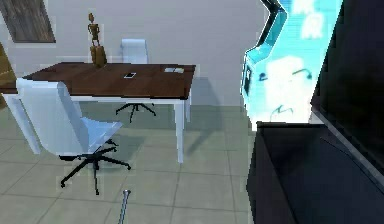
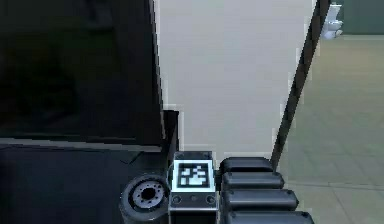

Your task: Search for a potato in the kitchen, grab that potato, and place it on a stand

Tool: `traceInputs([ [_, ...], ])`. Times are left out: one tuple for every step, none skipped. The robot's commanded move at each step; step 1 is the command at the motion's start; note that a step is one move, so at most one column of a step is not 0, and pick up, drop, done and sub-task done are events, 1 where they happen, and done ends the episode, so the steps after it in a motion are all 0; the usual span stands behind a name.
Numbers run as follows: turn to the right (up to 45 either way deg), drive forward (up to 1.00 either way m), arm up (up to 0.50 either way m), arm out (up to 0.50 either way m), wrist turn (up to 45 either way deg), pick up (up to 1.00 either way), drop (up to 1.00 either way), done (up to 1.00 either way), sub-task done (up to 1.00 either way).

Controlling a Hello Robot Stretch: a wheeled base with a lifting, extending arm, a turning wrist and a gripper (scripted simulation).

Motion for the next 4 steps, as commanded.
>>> traceInputs([
  [0.0,0.70,0.00,0.00,0.0,0.00,0.00,0.00,0.00],
  [6.0,0.00,0.00,0.00,0.0,0.00,0.00,0.00,0.00],
  [0.0,0.00,0.00,0.48,0.0,0.00,0.00,0.00,0.00],
  [0.0,0.00,0.00,0.00,45.0,0.00,0.00,0.00,0.00],
])
